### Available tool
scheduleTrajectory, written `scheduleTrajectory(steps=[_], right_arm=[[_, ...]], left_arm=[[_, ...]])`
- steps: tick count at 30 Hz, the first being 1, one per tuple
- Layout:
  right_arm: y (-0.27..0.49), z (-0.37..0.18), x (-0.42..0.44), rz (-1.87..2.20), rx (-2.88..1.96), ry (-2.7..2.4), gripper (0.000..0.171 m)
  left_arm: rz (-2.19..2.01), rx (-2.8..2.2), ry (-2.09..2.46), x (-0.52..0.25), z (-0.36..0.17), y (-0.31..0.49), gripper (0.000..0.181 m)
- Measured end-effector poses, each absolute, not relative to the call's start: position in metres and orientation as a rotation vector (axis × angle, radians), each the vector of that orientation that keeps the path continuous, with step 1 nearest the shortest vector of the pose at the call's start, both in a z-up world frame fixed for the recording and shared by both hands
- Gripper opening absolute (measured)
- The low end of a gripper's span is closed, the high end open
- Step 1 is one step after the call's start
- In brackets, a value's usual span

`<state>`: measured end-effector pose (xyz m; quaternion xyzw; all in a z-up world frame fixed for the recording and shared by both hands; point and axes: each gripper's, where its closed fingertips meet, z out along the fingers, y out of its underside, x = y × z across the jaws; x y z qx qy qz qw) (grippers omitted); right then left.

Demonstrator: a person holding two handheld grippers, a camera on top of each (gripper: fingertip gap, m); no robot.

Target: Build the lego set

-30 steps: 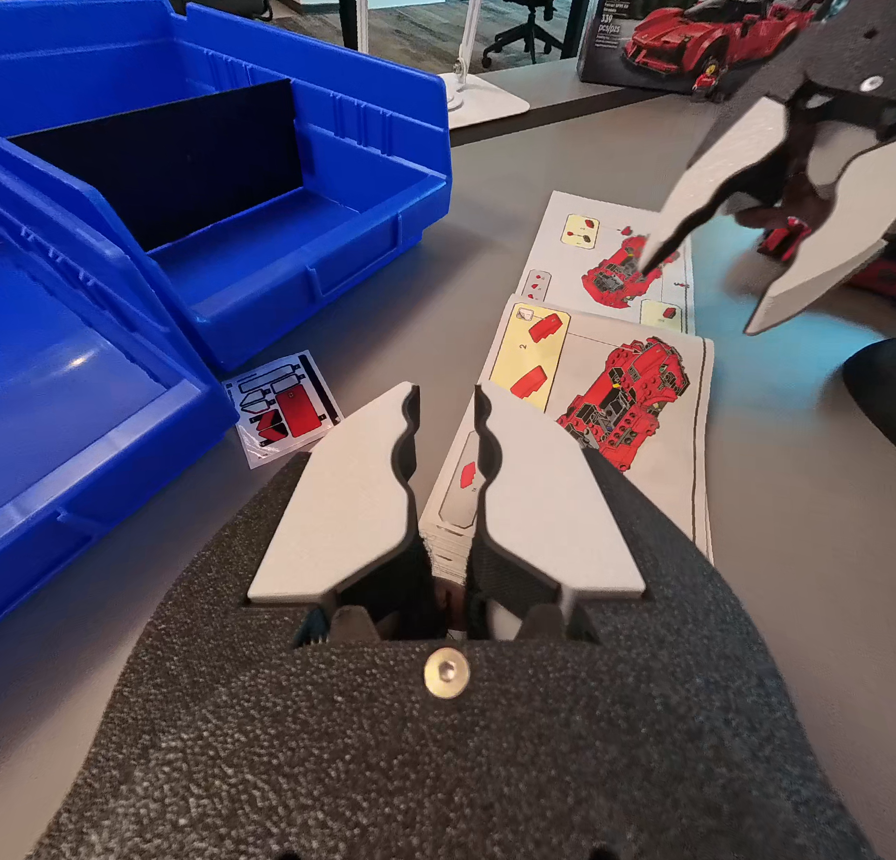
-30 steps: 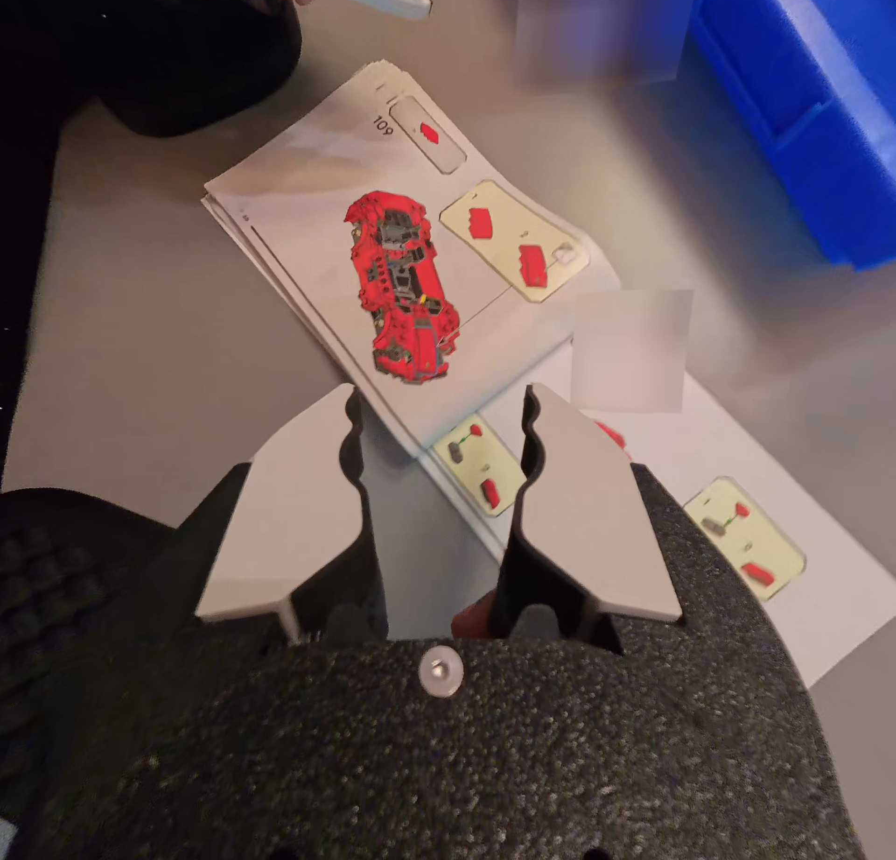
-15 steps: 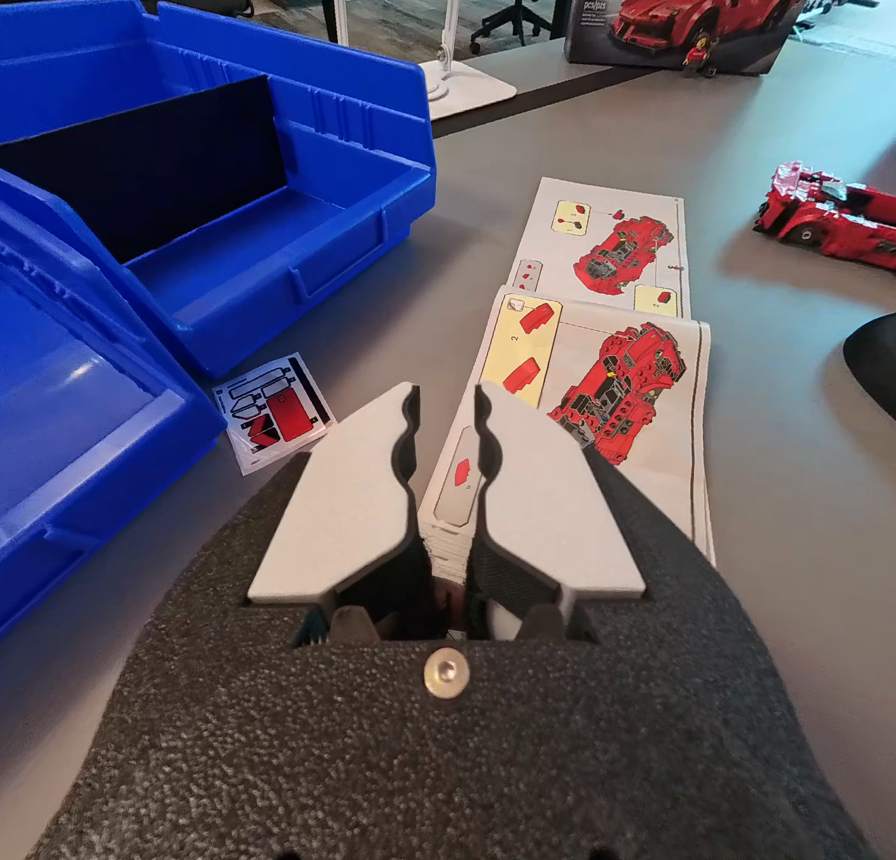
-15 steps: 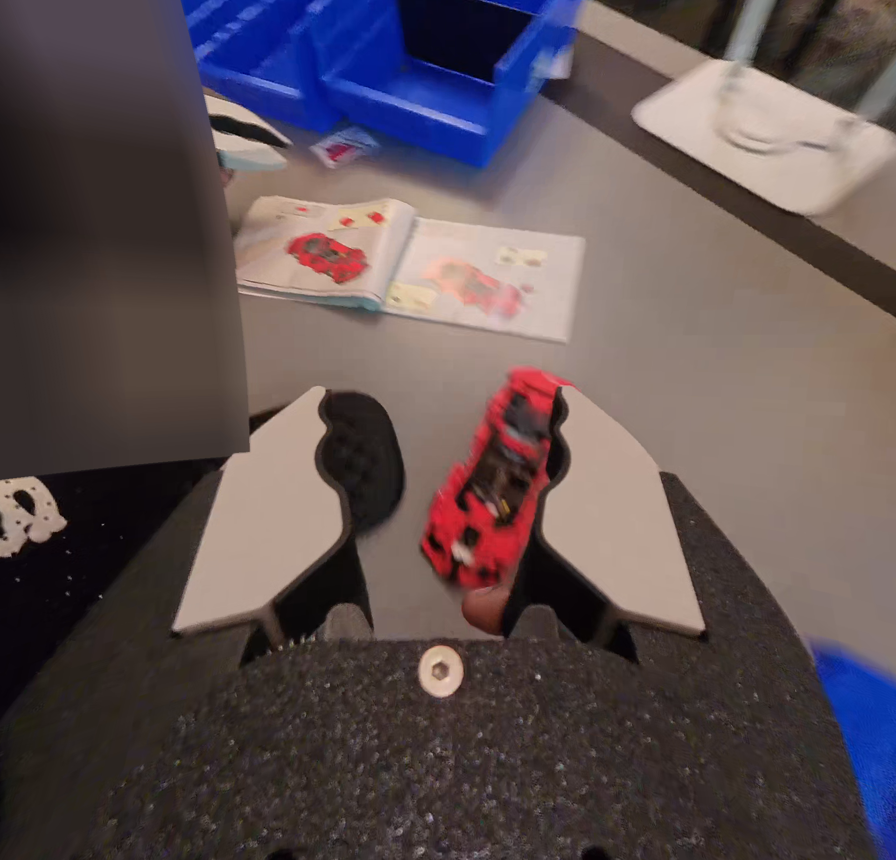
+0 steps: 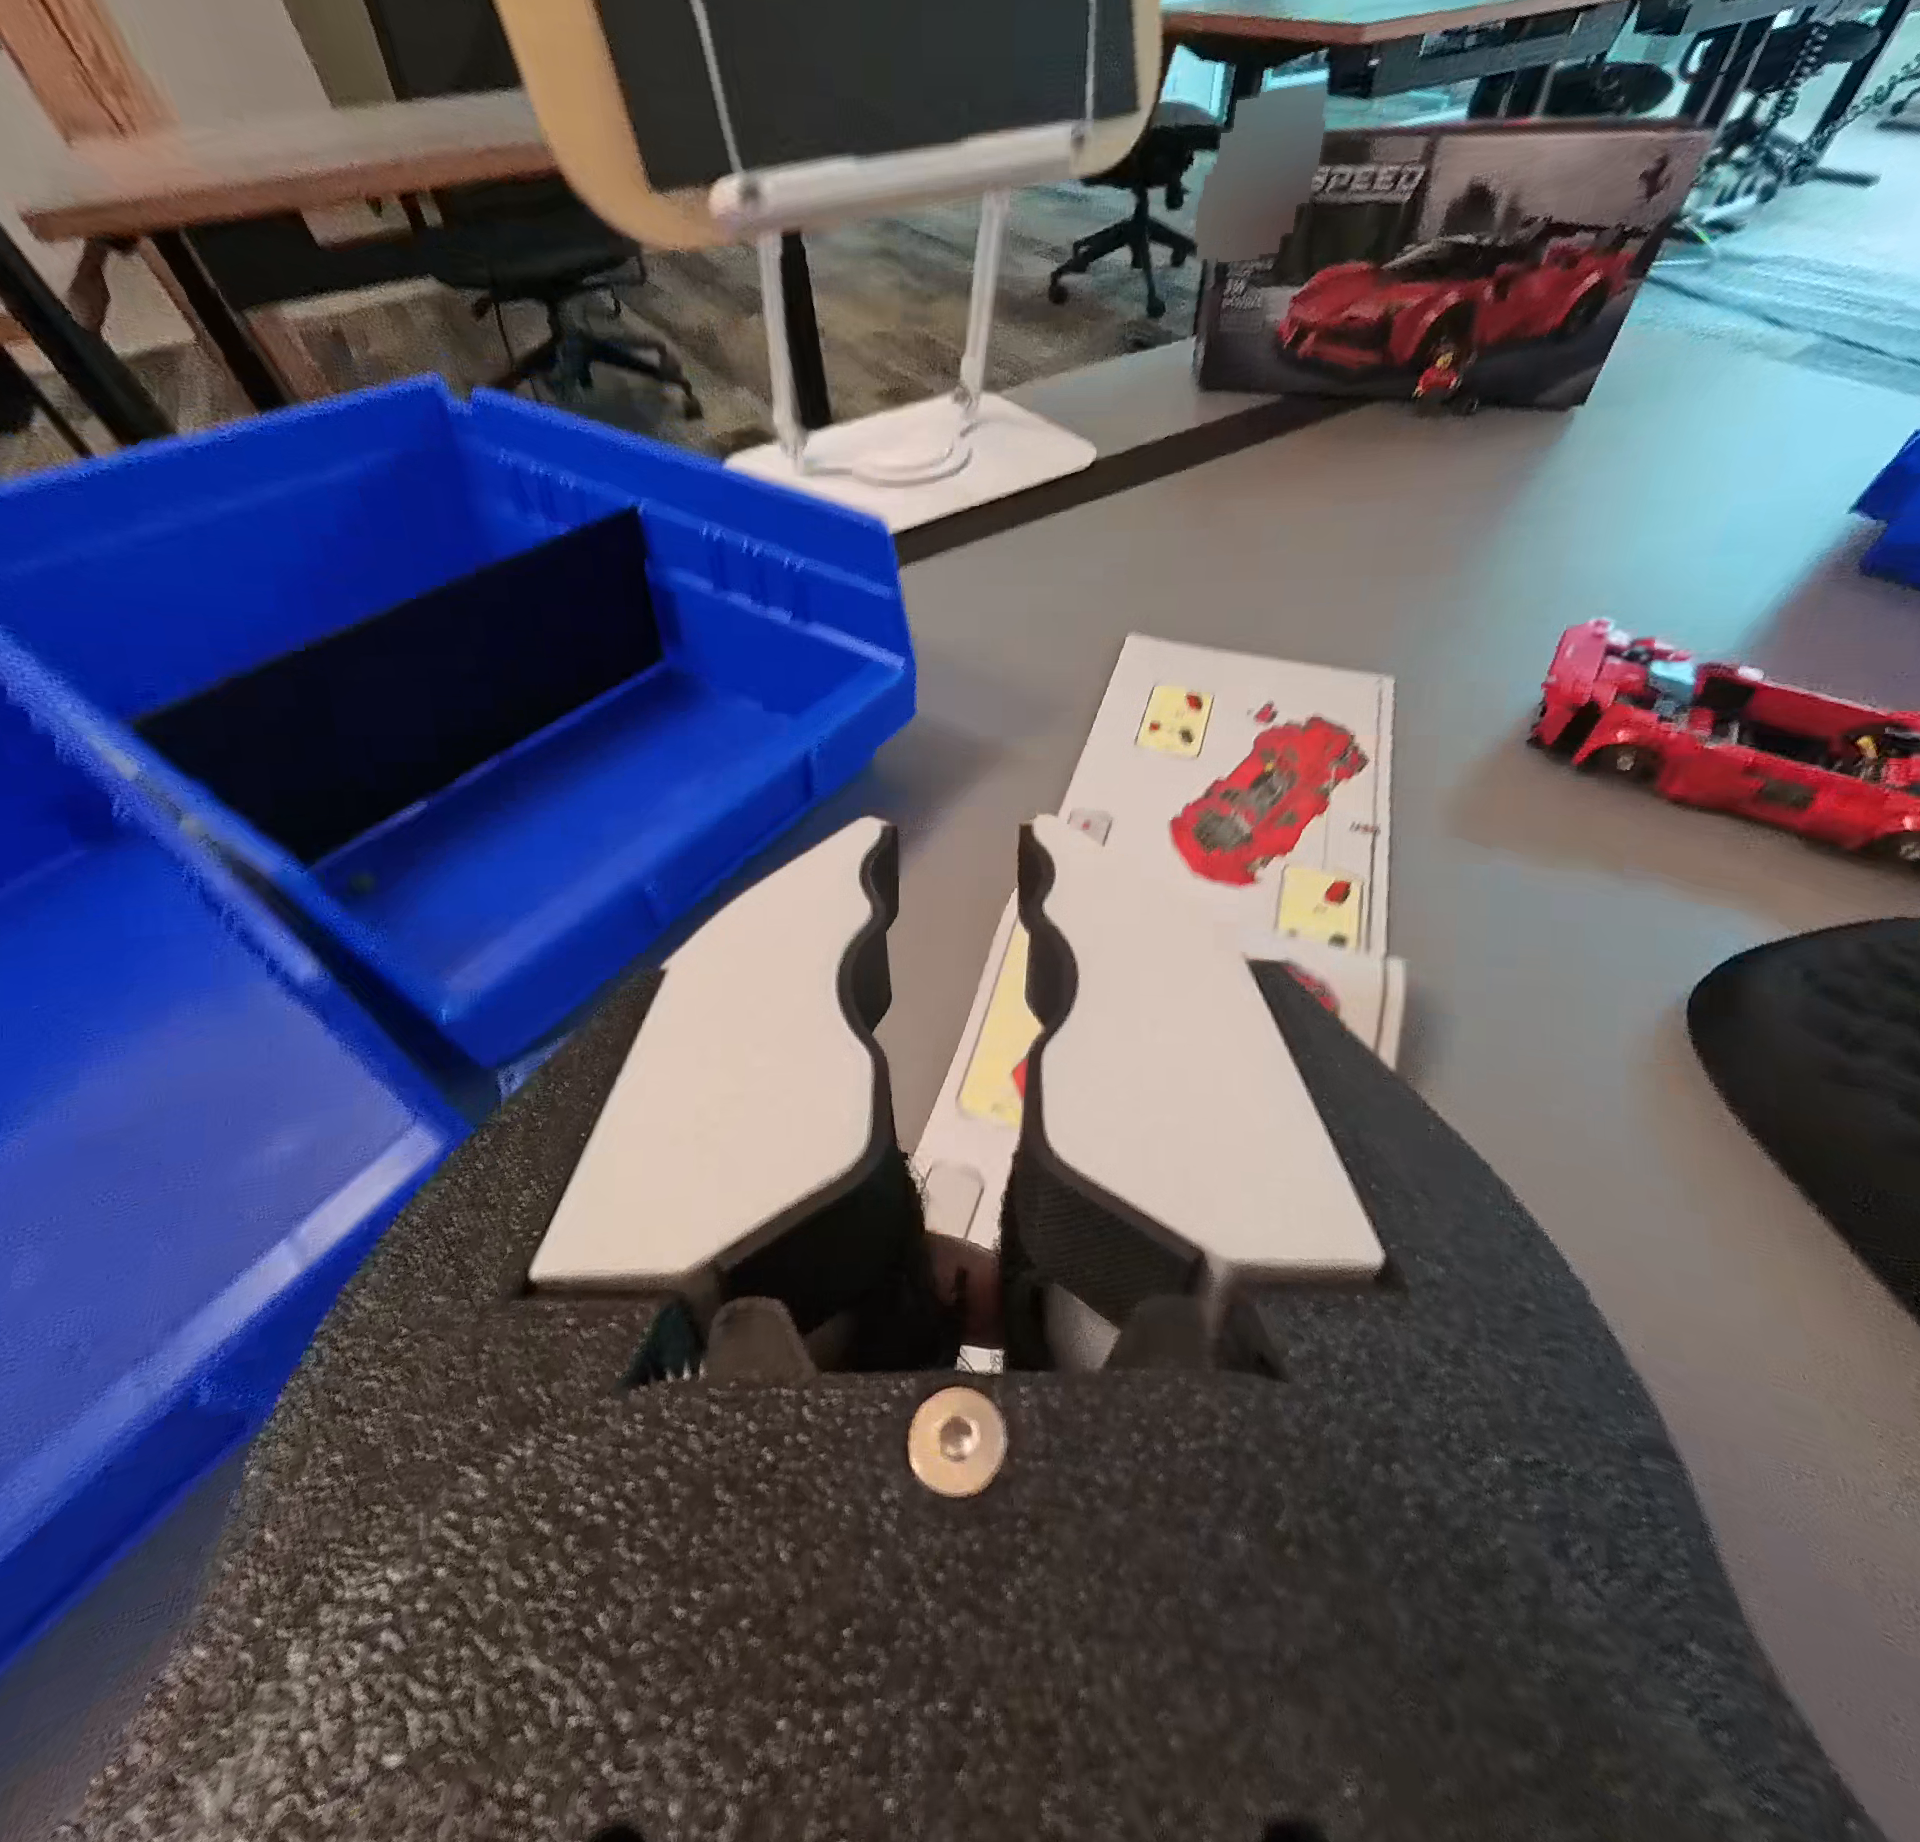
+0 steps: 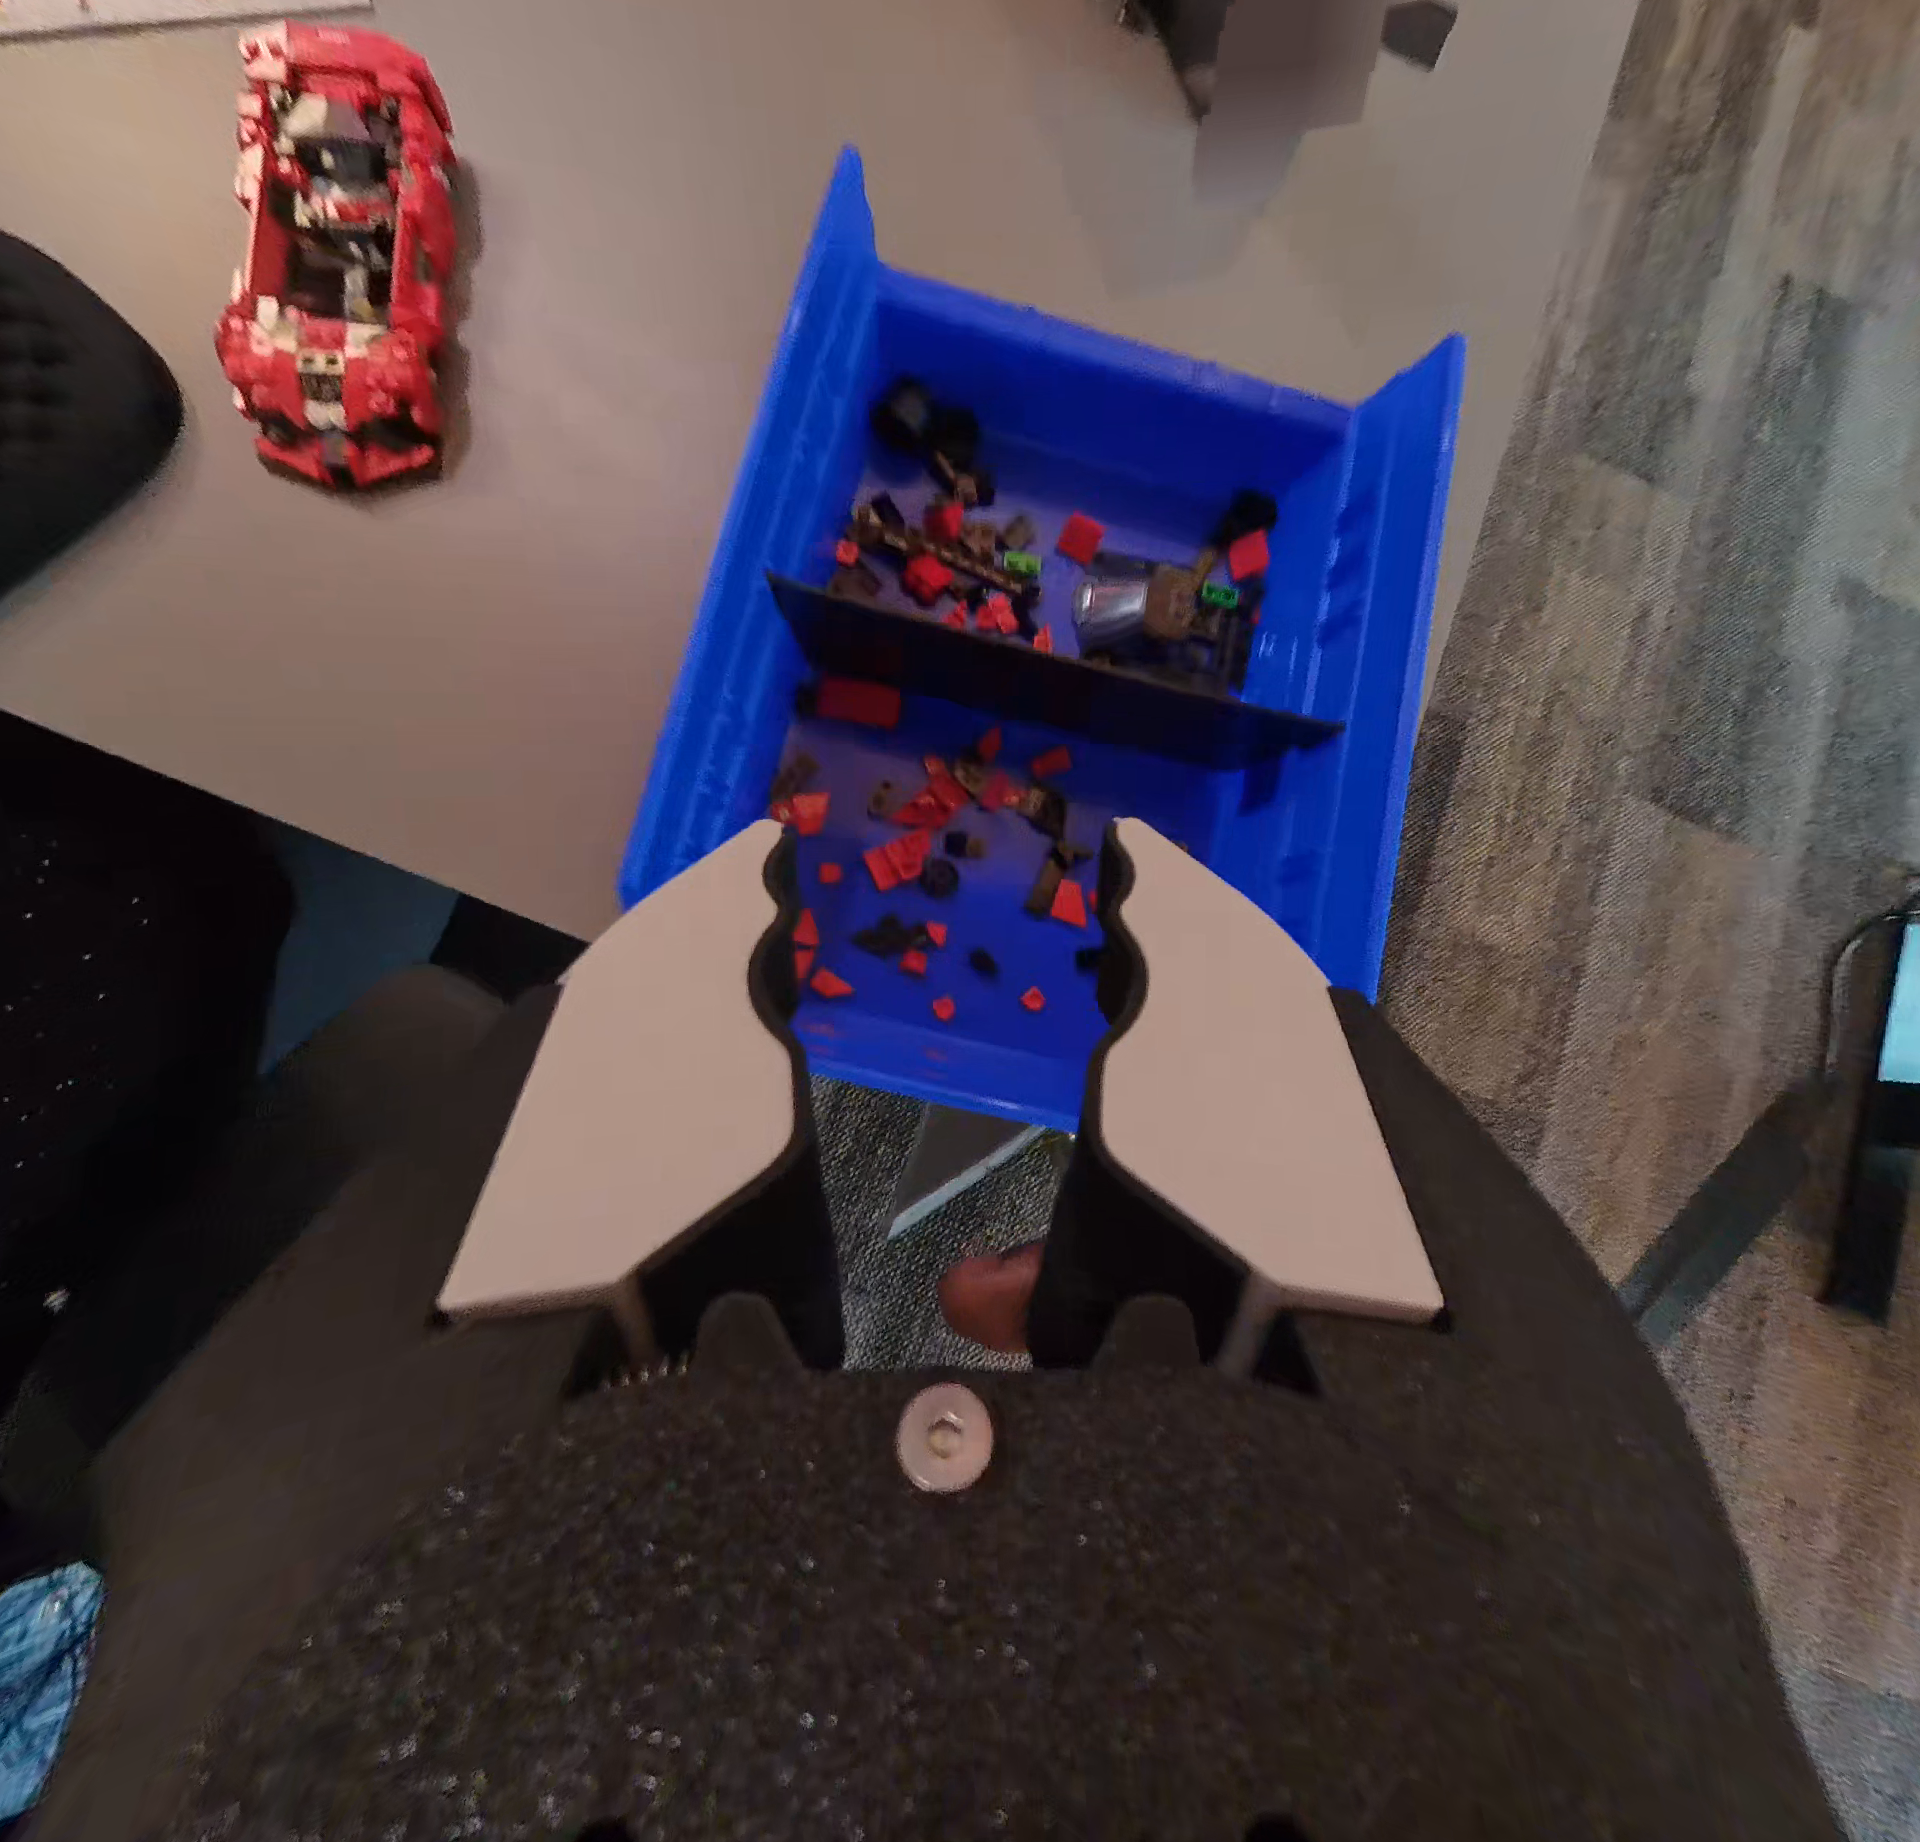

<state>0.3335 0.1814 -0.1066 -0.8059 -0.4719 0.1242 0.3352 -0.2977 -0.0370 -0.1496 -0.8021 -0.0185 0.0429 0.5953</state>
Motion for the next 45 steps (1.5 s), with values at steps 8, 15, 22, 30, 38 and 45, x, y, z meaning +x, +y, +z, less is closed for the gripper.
scheduleTrajectory(steps=[8, 15, 22, 30, 38, 45], right_arm=[[0.193, -0.161, 0.349, 0.336, -2.176, -1.519, 0.050], [0.189, -0.189, 0.325, 0.405, -2.064, -1.875, 0.051], [0.186, -0.211, 0.309, 0.497, -1.959, -2.094, 0.042], [0.178, -0.228, 0.262, 0.638, -1.522, -2.234, 0.026], [0.182, -0.257, 0.256, 0.639, -1.674, -2.256, 0.048], [0.177, -0.281, 0.266, 0.514, -1.701, -2.350, 0.087]], left_arm=[[0.187, -1.899, 0.101, -0.254, -0.124, 0.010, 0.021], [0.111, -1.905, 0.116, -0.234, -0.116, 0.042, 0.021], [0.143, -1.959, 0.073, -0.242, -0.129, 0.048, 0.021], [0.199, -1.996, -0.010, -0.260, -0.140, 0.047, 0.021], [0.193, -1.992, -0.015, -0.255, -0.148, 0.044, 0.021], [0.158, -2.014, 0.003, -0.254, -0.157, 0.051, 0.021]])
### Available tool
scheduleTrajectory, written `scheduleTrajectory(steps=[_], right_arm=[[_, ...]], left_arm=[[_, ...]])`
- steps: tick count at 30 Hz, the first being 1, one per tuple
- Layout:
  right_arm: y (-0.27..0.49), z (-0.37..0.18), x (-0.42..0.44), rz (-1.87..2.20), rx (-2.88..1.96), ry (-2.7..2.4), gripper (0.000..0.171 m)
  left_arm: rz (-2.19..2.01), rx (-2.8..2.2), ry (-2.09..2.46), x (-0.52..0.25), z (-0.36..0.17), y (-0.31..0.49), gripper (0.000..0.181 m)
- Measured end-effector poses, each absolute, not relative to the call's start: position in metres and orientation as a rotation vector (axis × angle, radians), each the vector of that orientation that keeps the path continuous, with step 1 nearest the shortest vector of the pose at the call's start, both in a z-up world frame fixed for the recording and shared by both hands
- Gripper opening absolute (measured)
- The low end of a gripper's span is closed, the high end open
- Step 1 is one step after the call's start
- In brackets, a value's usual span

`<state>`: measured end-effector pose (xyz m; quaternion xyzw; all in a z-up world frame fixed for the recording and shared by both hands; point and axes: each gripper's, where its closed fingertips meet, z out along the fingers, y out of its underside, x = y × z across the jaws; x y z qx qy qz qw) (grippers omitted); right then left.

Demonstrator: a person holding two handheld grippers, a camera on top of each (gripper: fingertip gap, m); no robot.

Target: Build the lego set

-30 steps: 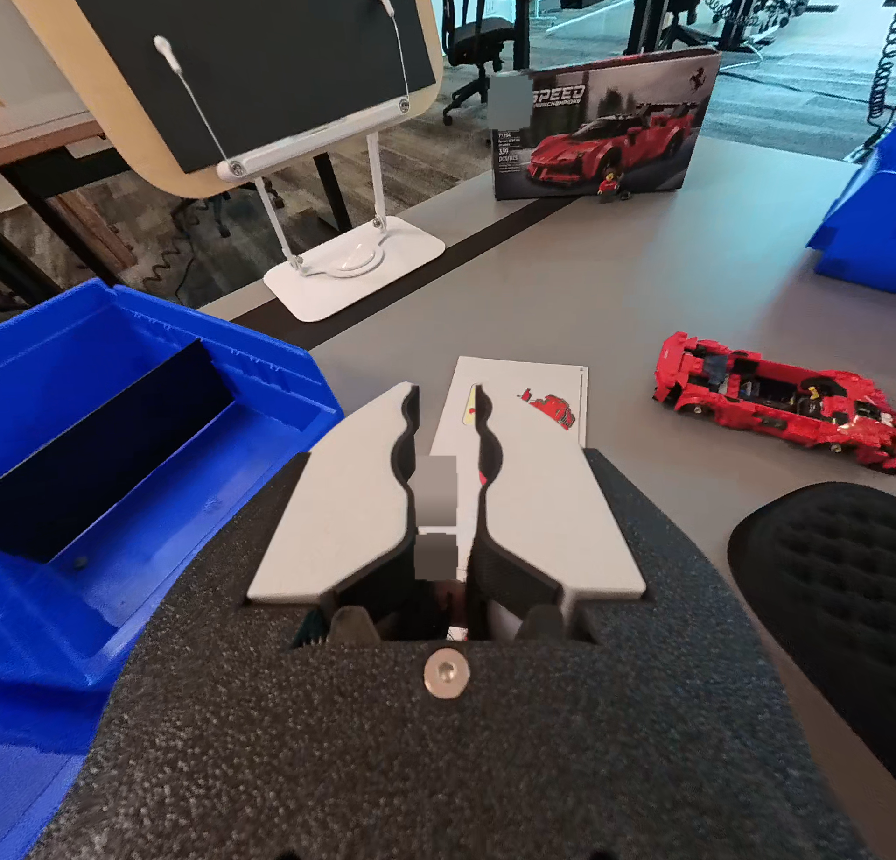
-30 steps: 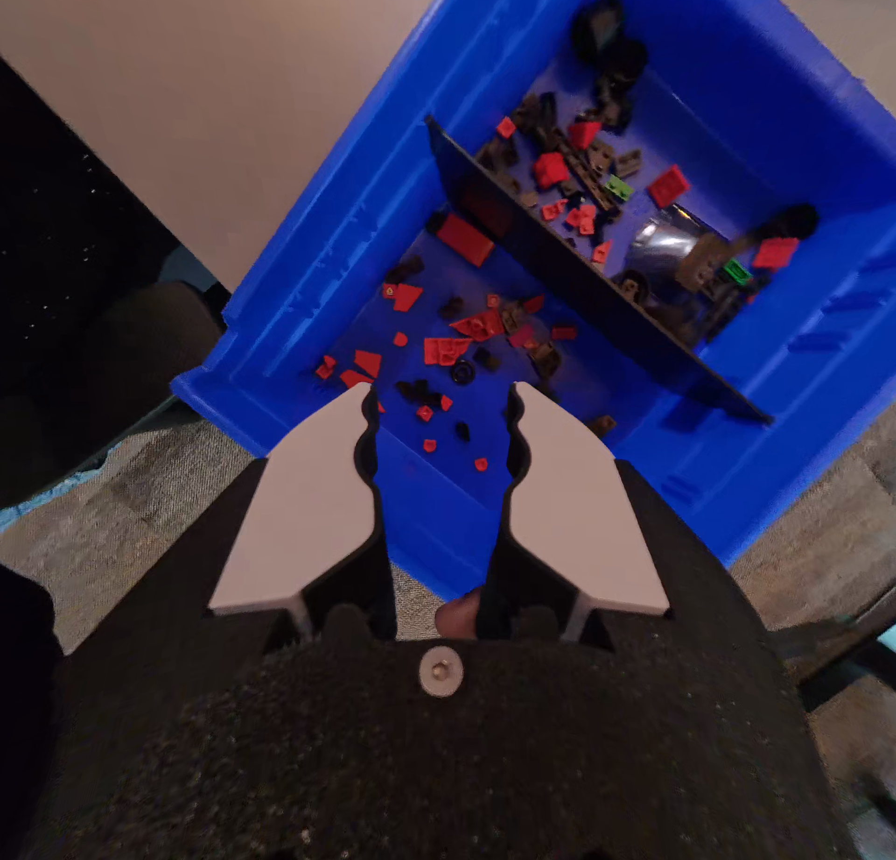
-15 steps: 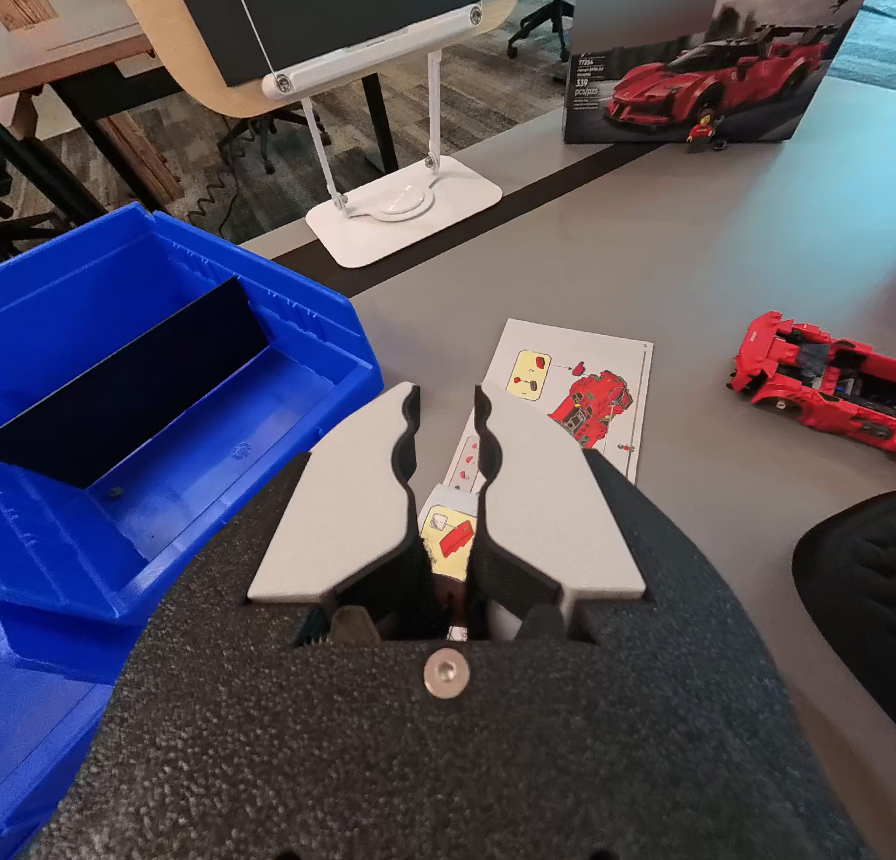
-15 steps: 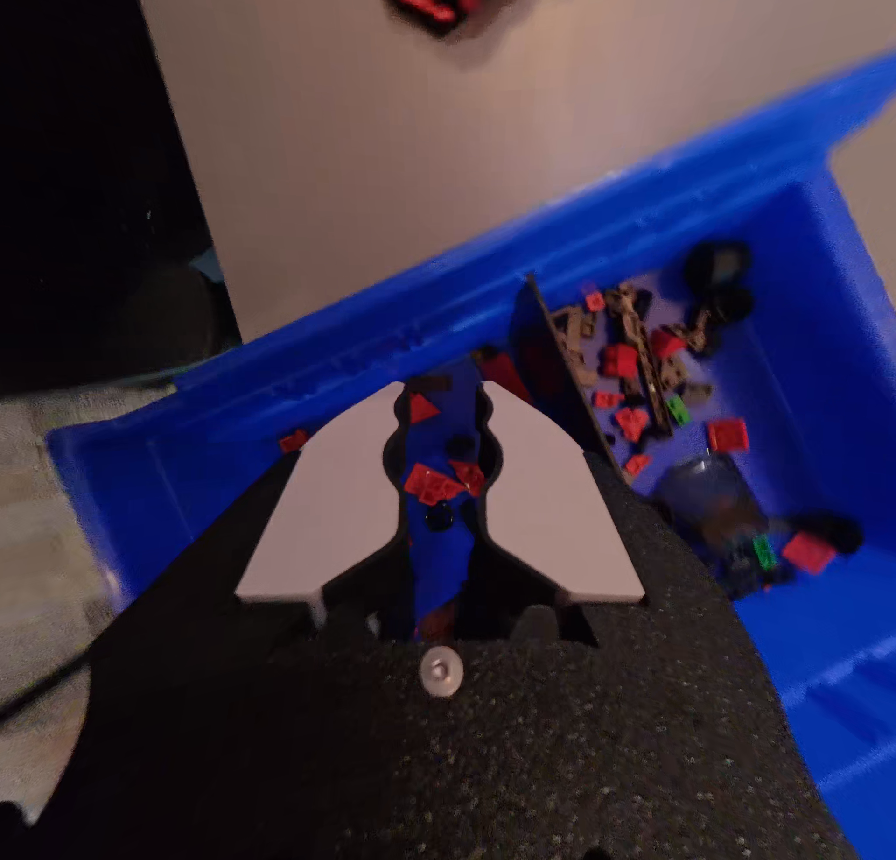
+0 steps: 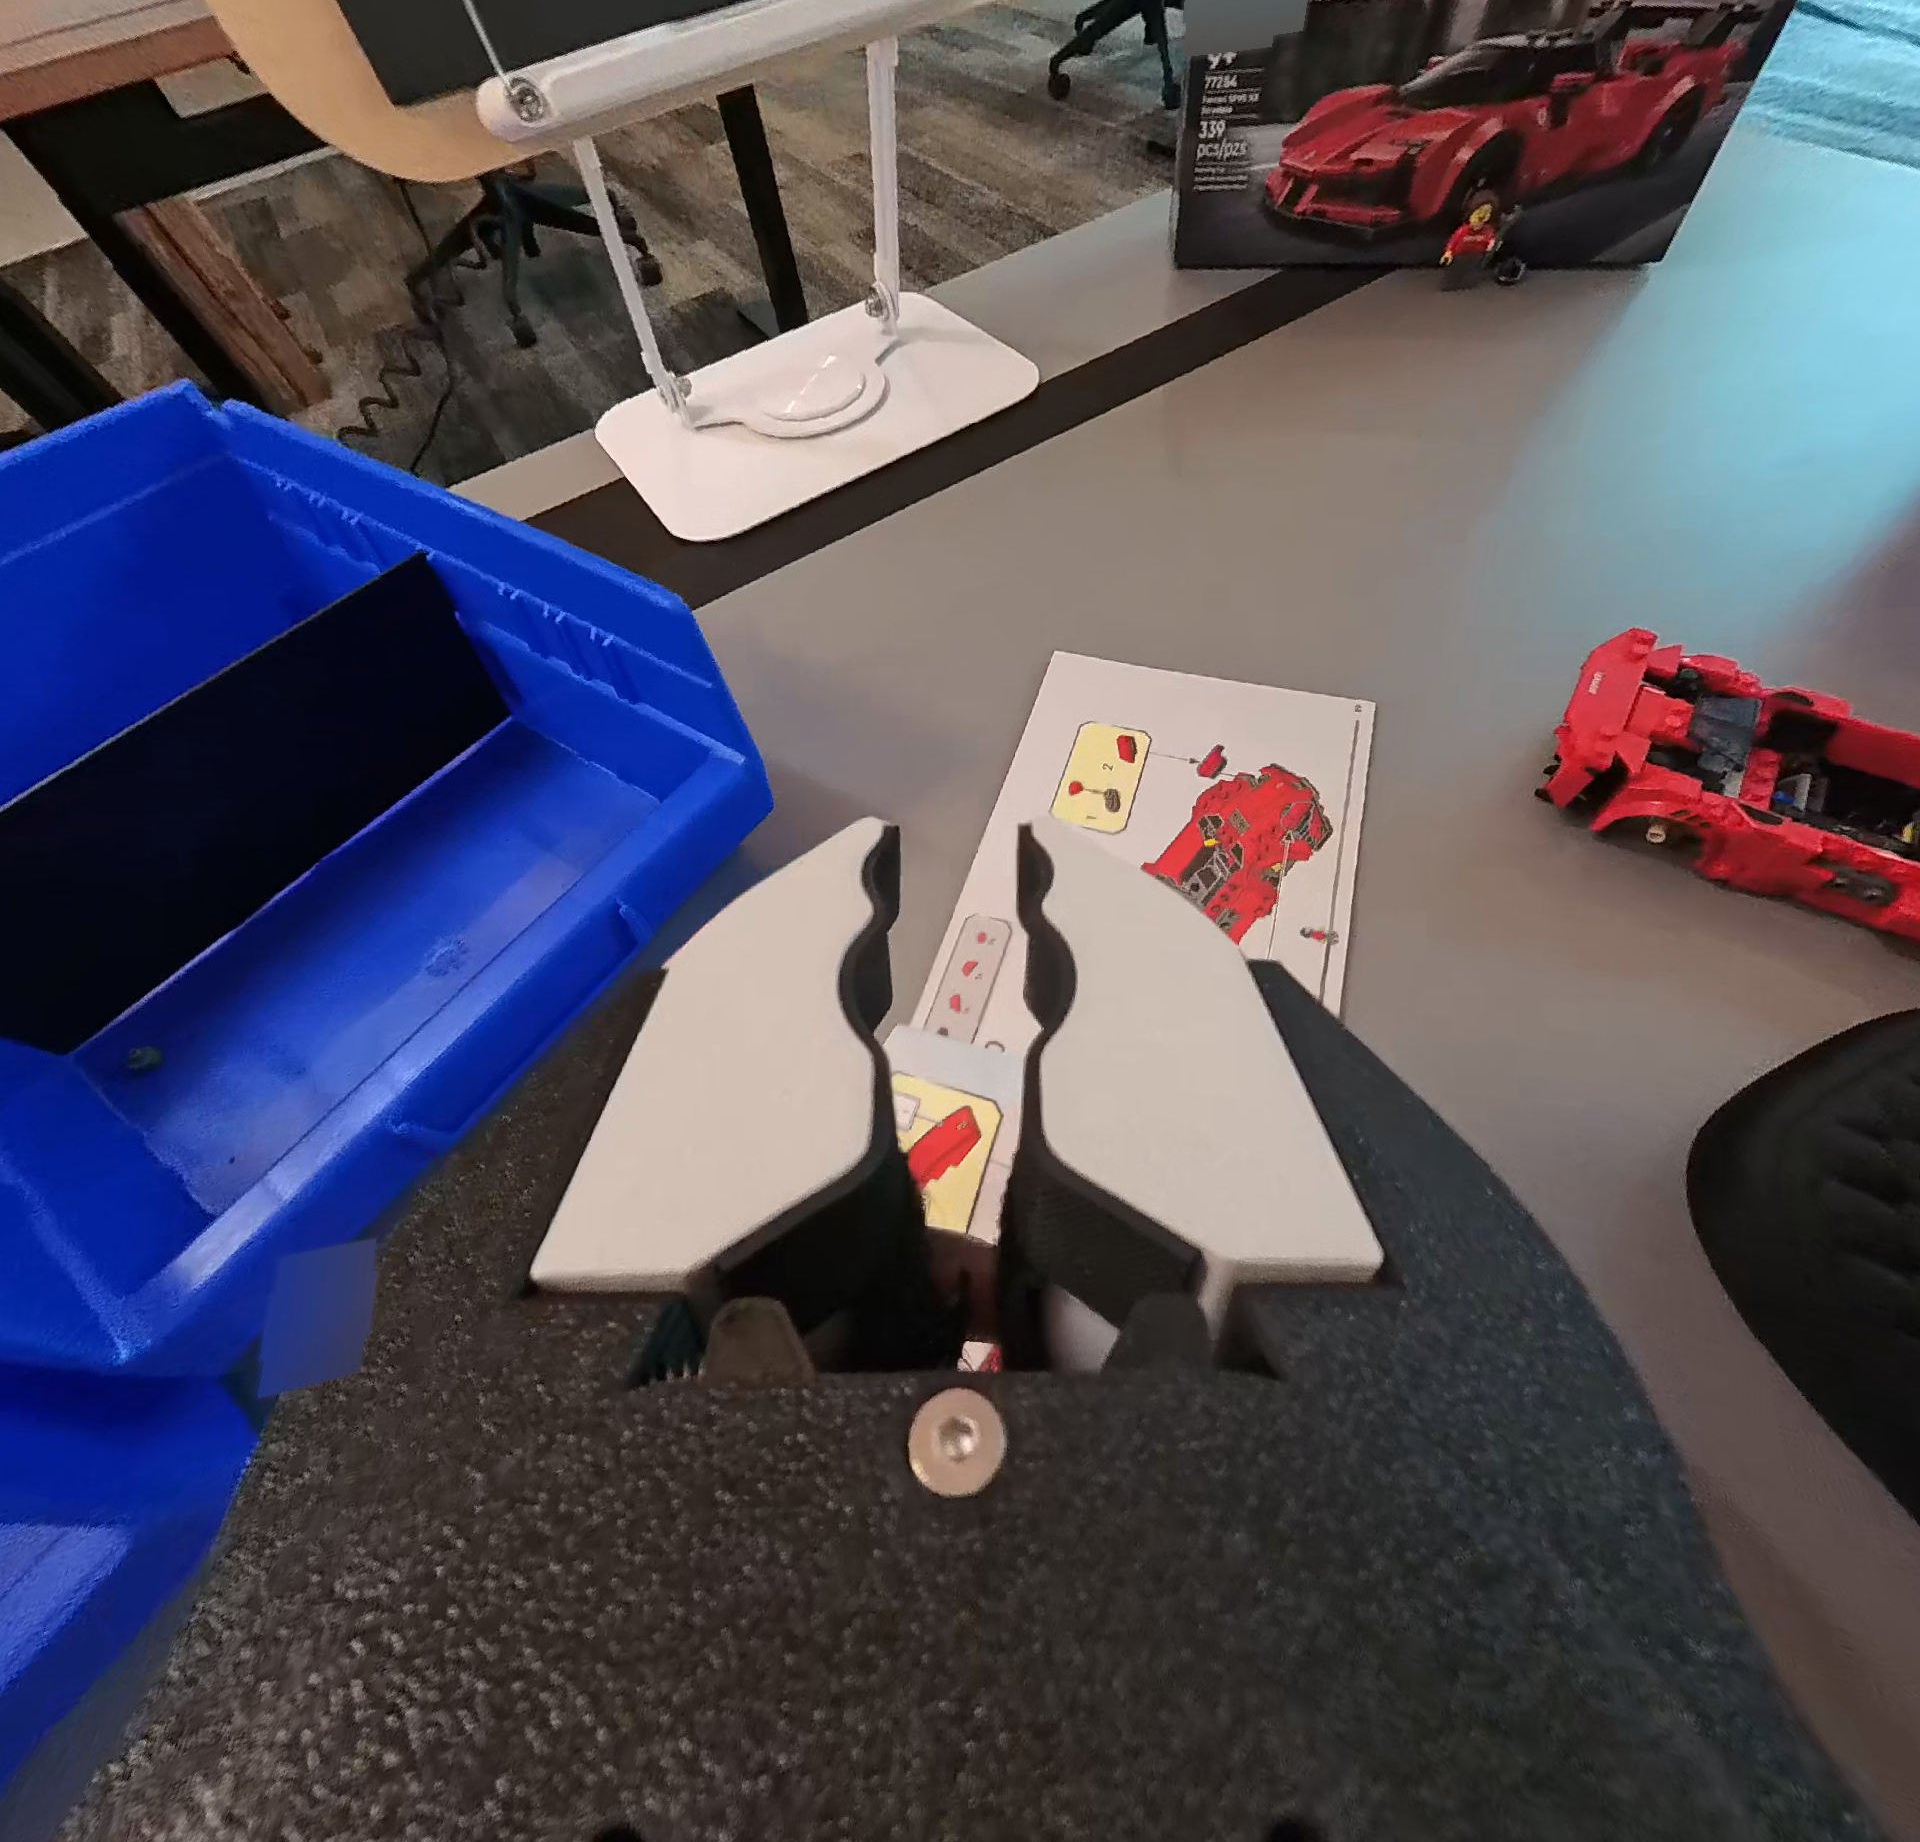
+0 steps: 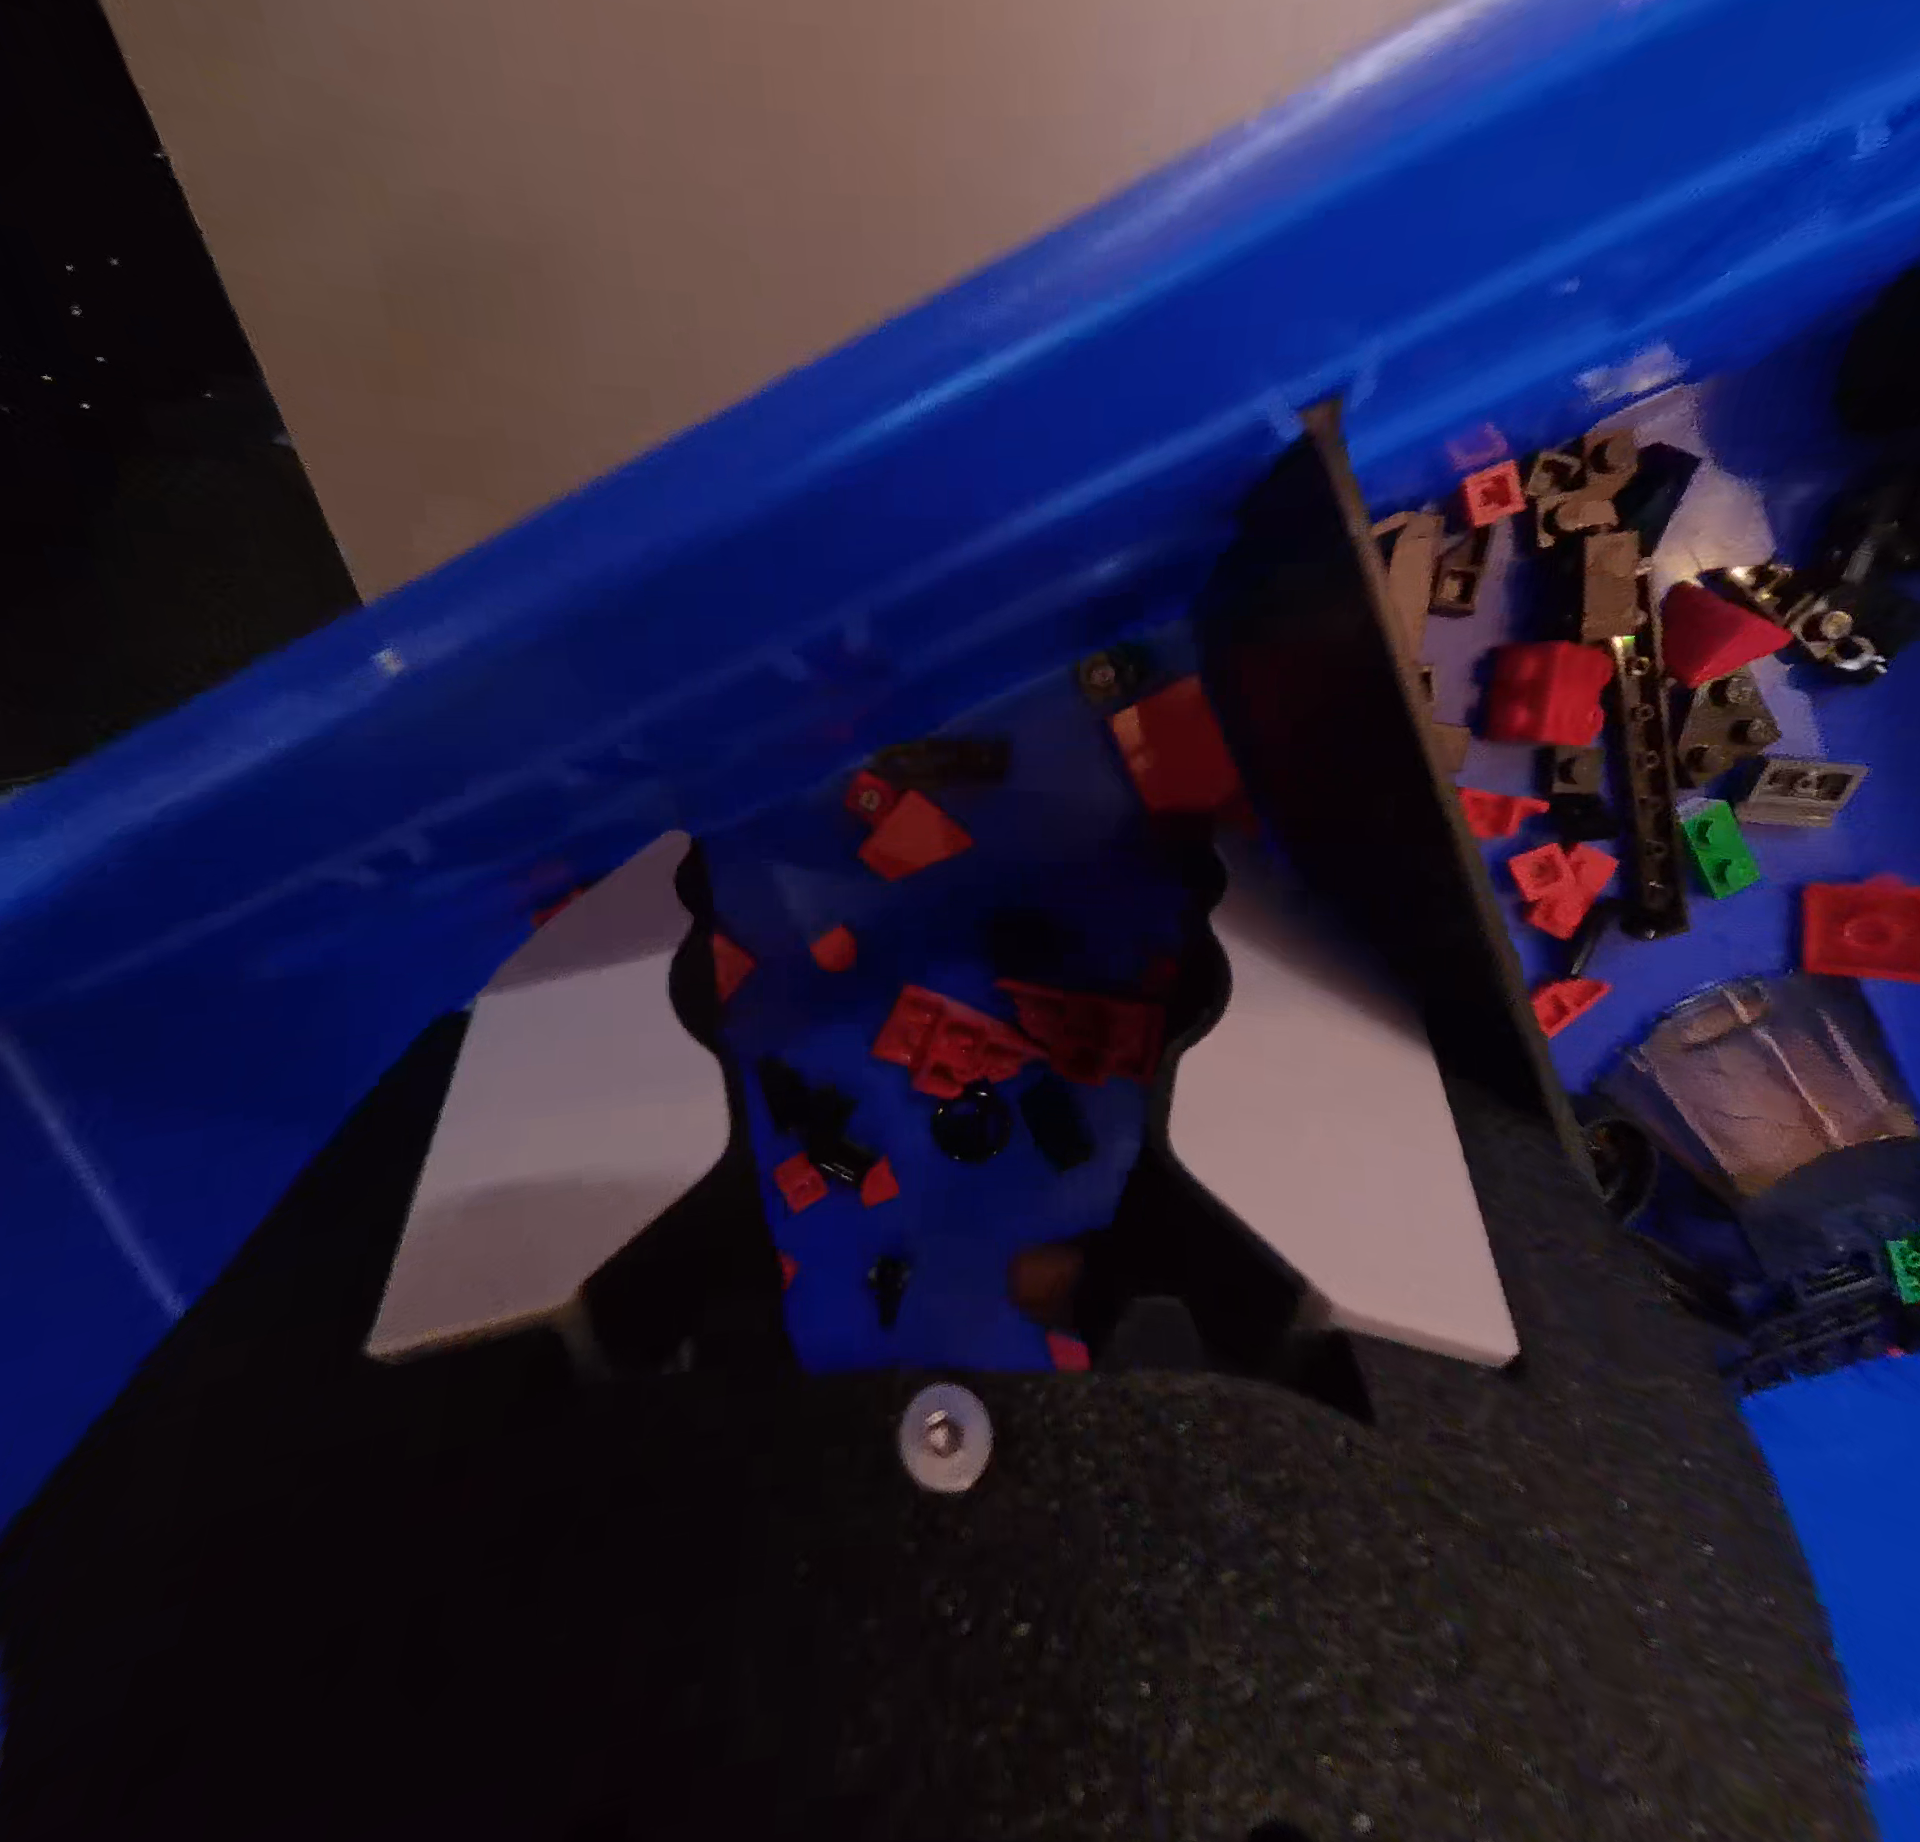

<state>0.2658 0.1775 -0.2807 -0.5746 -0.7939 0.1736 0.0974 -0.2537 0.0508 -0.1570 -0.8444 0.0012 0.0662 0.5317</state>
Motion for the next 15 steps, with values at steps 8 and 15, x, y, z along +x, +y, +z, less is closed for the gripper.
scheduleTrajectory(steps=[8, 15], right_arm=[[0.168, -0.268, 0.284, 0.662, -1.829, -2.410, 0.042], [0.200, -0.264, 0.254, 0.397, -1.629, -2.264, 0.021]], left_arm=[[0.155, -2.027, 0.050, -0.246, -0.160, 0.056, 0.021], [0.168, -1.988, 0.023, -0.248, -0.152, 0.044, 0.021]])
